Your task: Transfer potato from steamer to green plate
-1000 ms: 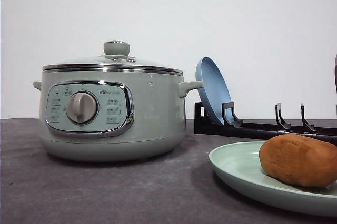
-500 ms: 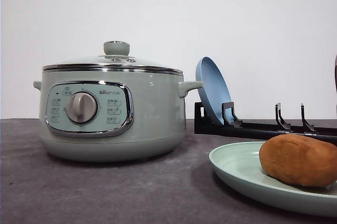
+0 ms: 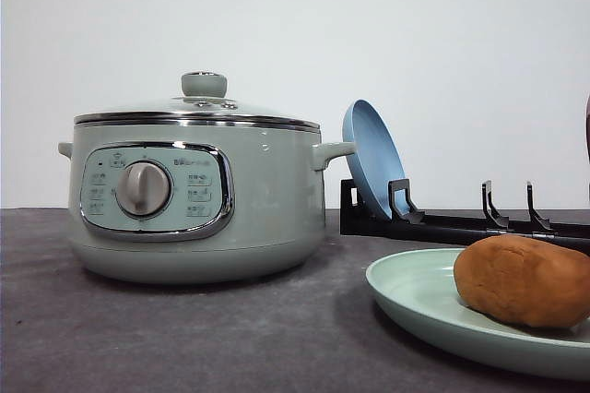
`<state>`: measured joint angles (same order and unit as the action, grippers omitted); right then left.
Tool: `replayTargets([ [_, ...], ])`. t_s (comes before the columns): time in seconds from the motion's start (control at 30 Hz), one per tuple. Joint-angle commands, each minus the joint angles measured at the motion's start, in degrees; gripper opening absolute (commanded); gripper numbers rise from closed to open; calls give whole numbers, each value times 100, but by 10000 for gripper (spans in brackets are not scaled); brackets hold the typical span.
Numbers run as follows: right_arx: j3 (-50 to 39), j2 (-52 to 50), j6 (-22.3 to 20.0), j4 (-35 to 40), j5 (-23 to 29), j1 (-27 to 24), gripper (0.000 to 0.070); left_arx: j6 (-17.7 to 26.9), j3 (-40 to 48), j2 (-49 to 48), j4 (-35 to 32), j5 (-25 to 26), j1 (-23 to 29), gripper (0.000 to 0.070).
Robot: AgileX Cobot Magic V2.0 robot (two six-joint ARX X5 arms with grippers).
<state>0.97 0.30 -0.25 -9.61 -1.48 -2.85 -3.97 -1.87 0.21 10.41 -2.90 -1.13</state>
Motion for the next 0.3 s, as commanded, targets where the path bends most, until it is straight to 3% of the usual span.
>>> replayTargets([
  [0.0, -28, -9, -37, 68, 4, -13, 12, 24, 118, -2, 33, -13, 9, 0],
  [0.27, -28, -9, -37, 68, 4, -12, 12, 24, 118, -2, 33, -15, 9, 0],
])
